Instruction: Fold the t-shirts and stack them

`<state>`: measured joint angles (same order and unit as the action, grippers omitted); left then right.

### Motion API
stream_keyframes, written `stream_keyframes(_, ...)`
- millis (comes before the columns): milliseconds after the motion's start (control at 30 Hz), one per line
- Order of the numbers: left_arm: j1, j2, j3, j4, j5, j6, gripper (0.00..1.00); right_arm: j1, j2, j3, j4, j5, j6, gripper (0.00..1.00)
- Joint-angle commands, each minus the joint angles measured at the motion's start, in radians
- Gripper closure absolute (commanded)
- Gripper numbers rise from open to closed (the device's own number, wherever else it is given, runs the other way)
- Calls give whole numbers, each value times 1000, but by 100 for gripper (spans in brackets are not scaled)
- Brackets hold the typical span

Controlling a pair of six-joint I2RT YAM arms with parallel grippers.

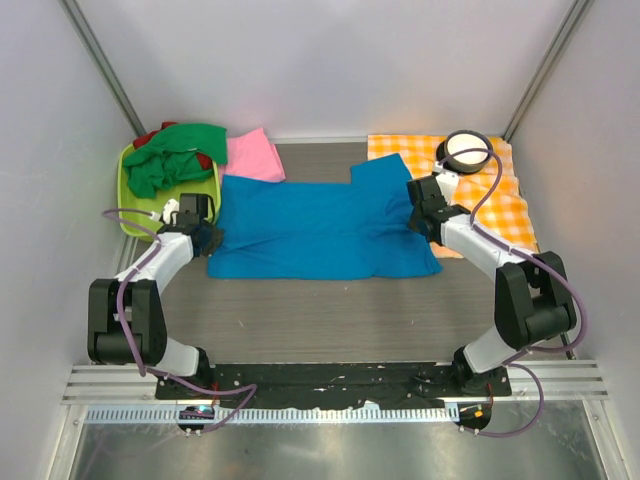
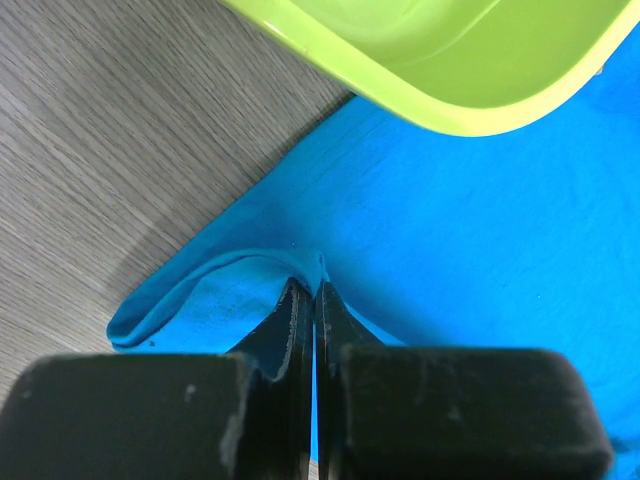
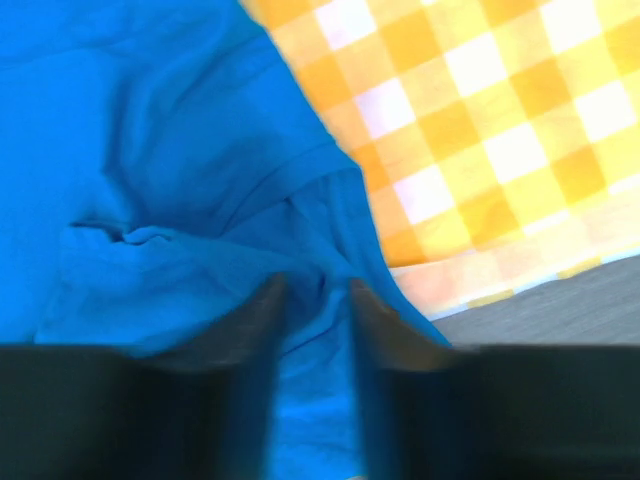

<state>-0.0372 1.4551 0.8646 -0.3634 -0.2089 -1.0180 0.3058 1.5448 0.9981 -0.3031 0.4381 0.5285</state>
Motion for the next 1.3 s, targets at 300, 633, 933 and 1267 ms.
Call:
stream_keyframes(300, -202, -105, 31, -141, -155, 10, 0, 82, -253, -22, -177, 100, 45, 2)
stream_keyframes(633, -331, -190, -97, -74, -73, 38, 0, 85, -313, -228, -165, 22, 110, 2)
stream_keyframes(933, -331, -76, -87, 142, -60, 105, 0, 84, -181, -210, -42, -13, 81, 3)
stream_keyframes(1267, -331, 65, -111, 196, -58, 101, 0, 67, -94, -282, 48, 27, 100, 5)
